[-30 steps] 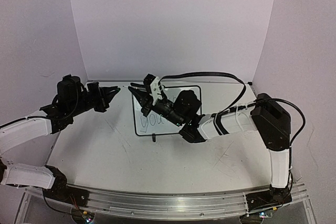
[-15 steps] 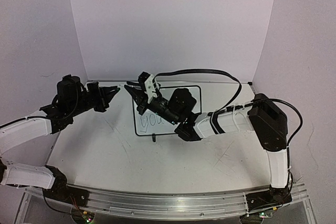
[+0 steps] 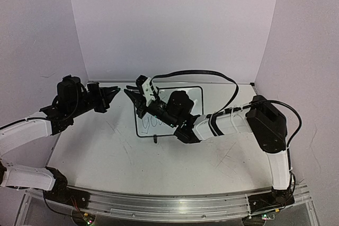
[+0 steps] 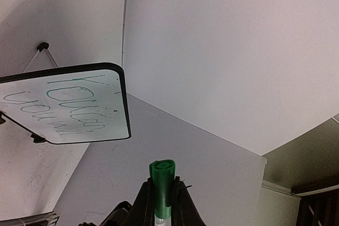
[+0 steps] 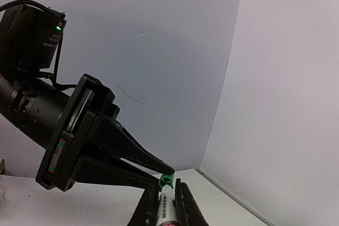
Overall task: Write a sentence on the whiteboard
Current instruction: Insert the whiteboard marker without the cap into the pen cap.
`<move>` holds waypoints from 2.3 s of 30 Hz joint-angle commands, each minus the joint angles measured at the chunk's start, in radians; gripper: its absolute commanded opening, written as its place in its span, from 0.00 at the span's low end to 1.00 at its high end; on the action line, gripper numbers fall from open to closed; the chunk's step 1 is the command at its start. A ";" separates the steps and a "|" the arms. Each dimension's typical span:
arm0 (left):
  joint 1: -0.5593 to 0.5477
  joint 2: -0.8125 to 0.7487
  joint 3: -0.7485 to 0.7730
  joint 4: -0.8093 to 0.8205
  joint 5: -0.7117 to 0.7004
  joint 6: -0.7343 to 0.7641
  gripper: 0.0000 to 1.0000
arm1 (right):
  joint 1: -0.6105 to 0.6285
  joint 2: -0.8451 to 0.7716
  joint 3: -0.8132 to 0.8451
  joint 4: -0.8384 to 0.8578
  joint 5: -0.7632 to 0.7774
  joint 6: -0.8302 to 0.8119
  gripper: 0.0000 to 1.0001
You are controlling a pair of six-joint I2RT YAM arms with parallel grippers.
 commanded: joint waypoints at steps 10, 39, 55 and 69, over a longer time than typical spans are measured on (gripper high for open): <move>-0.003 -0.010 0.058 0.058 0.001 0.062 0.00 | 0.018 0.078 0.132 -0.070 0.090 -0.032 0.00; -0.036 0.078 0.147 0.168 0.151 0.194 0.00 | 0.010 0.429 0.632 -0.342 0.244 0.020 0.00; -0.043 -0.130 0.000 0.192 -0.130 0.235 0.00 | 0.015 0.112 0.247 -0.261 0.274 0.103 0.10; -0.033 -0.140 -0.026 0.191 -0.289 0.273 0.00 | 0.067 -0.283 -0.214 -0.166 0.288 0.160 0.85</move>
